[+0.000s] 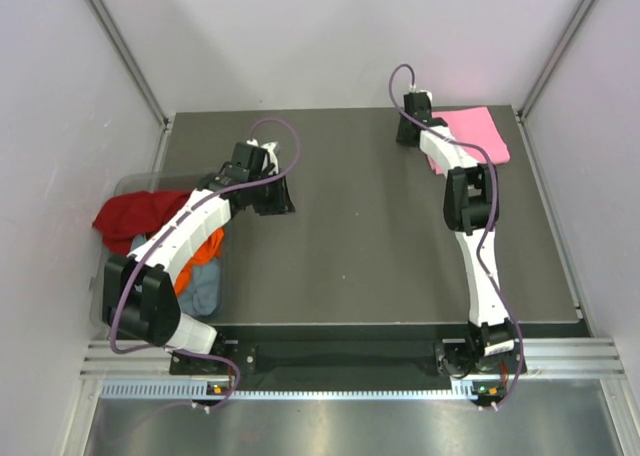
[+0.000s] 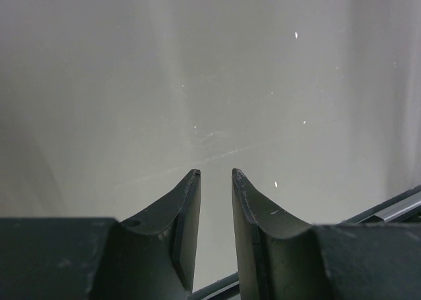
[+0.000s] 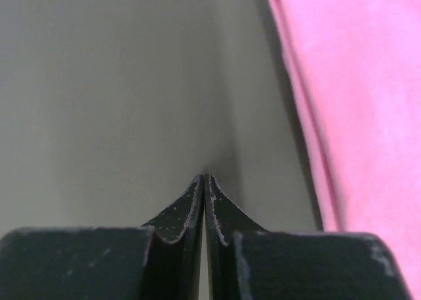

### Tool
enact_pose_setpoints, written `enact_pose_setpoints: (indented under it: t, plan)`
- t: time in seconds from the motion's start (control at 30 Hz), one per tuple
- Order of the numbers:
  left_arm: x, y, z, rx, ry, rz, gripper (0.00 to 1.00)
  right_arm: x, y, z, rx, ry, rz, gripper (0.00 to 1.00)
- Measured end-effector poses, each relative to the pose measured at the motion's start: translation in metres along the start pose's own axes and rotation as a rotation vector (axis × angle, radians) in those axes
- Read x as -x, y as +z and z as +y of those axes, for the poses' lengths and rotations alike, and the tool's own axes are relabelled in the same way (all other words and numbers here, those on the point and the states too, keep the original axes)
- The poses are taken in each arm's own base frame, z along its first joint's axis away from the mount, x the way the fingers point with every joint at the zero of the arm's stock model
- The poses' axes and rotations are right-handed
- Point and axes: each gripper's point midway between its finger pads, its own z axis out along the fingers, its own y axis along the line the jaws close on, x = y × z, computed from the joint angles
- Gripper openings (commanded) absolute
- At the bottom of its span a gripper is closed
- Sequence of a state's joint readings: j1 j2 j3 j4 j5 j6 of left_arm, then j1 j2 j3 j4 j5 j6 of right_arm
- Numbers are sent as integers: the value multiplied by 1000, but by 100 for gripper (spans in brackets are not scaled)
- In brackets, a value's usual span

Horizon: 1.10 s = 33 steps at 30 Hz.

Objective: Fold and stack the t-shirts
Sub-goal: Neatly place the folded tshirt to the corner

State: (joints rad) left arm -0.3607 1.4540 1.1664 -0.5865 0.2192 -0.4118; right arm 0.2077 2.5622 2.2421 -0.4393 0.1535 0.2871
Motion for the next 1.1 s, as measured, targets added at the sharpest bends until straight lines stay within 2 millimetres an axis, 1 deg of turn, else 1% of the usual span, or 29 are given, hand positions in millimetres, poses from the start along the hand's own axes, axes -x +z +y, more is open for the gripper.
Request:
enact_pose_setpoints:
  t: [0.1,0.2,0.37,0.43,0.57,0.8,0.93,1.1]
  plan:
    - [-2,4,3,7,-4,14,31,4,2,-7,-10,76,-7,0]
    - [-4,7,5,15,-7,22,31,8,5,-24,-36,144,-12,0]
    - [-4,8,5,16,-9,24,31,17,9,-61,-72,242,-20,0]
    - [-4,9,6,17,-9,25,31,19,9,-70,-69,271,-18,0]
    - [-5,9,6,19,-10,27,31,21,10,-79,-64,318,-14,0]
    - [-4,10,9,30,-10,24,31,22,10,-81,-53,380,-8,0]
    - [-4,10,10,34,-11,25,31,23,10,-85,-49,412,-6,0]
    - [-5,12,11,39,-12,30,31,25,11,-98,-47,459,-4,0]
